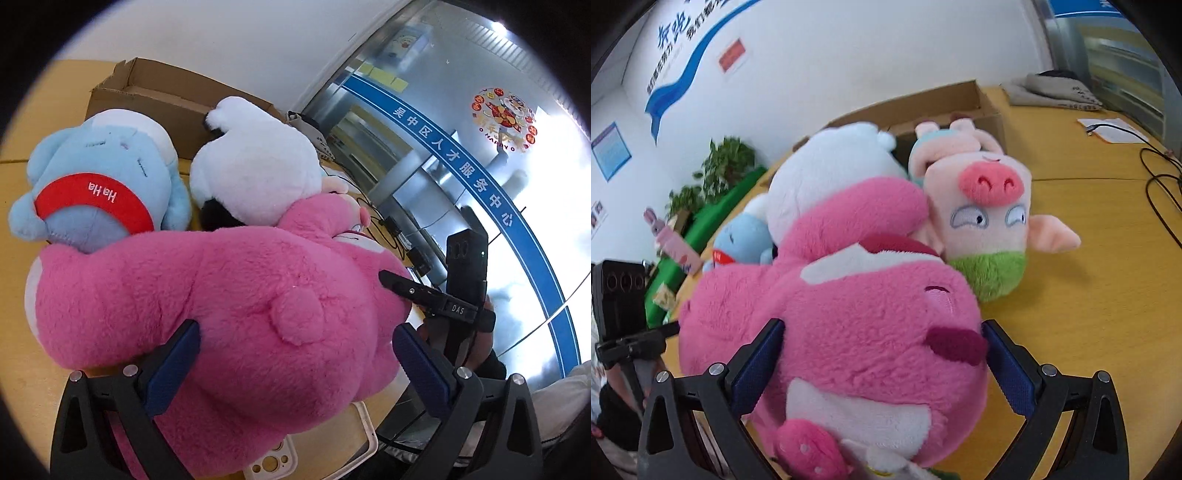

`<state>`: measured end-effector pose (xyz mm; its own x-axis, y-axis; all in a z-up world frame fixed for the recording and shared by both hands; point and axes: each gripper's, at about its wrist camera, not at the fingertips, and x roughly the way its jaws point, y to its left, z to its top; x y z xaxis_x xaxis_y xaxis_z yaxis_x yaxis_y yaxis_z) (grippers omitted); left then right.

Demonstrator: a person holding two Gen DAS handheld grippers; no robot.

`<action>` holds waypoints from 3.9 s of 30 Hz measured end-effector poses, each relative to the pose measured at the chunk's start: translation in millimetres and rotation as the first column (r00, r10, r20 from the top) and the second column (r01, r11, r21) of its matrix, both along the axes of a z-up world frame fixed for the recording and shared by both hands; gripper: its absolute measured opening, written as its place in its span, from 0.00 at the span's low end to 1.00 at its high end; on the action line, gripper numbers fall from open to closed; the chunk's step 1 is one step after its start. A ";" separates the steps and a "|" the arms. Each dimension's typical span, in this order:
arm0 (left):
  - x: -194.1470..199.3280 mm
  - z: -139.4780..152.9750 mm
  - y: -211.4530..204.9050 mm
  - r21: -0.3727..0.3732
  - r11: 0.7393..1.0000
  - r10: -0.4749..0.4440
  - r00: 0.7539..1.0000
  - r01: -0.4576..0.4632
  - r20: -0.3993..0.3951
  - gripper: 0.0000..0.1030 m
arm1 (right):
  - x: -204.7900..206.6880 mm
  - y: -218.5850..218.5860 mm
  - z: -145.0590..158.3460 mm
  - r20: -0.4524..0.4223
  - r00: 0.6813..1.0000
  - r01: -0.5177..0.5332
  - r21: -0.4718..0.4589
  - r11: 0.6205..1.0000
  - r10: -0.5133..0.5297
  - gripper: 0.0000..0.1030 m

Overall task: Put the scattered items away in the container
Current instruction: 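Close both grippers on the pink plush bear, then lift the pink bear with both grippers and carry it over the box, then lower the pink bear into the box and open both grippers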

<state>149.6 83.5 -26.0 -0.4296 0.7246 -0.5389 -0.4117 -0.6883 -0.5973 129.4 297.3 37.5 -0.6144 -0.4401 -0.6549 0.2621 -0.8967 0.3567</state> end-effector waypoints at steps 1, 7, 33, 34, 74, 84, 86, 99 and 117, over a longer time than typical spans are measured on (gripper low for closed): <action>2.5 3.4 -4.2 0.004 1.000 0.004 1.000 -0.004 0.009 0.99 | -1.8 -0.9 0.8 -0.003 1.000 -0.015 0.011 1.000 0.015 1.00; -2.4 -10.4 -37.4 -0.012 0.998 0.062 0.994 -0.061 0.091 0.99 | -9.2 11.0 -0.3 0.032 0.995 -0.089 -0.003 0.996 0.089 1.00; 18.5 4.5 -36.3 -0.089 0.993 0.087 0.993 -0.080 0.080 0.81 | 17.5 2.5 -7.1 0.048 0.999 -0.012 -0.056 0.998 0.015 0.90; 20.0 7.3 -37.2 -0.094 0.992 0.090 0.994 -0.083 0.069 0.79 | 20.5 1.2 -4.3 0.030 0.999 -0.012 -0.047 0.999 0.013 0.88; -163.2 261.8 -42.9 -0.093 0.983 0.088 0.852 -0.158 -0.516 0.79 | -150.8 -24.8 275.4 -0.474 0.878 0.039 -0.063 0.997 -0.065 0.83; -264.8 247.0 -47.4 -0.061 0.982 0.133 0.875 -0.181 -0.465 0.80 | -253.3 -38.4 279.2 -0.459 0.886 0.066 -0.027 0.997 -0.071 0.83; -286.9 234.4 -44.8 -0.062 0.982 0.134 0.887 -0.180 -0.441 0.80 | -274.0 -34.1 268.1 -0.438 0.895 0.076 -0.028 0.997 -0.080 0.83; -433.5 117.1 8.6 -0.126 0.985 0.086 0.969 -0.117 -0.231 0.80 | -415.0 24.6 139.2 -0.201 0.954 0.209 -0.092 0.974 -0.224 0.83; -466.6 17.5 11.3 -0.276 0.956 0.096 0.995 -0.102 -0.034 0.85 | -462.1 34.7 36.5 0.067 0.956 0.285 0.026 0.958 -0.287 0.94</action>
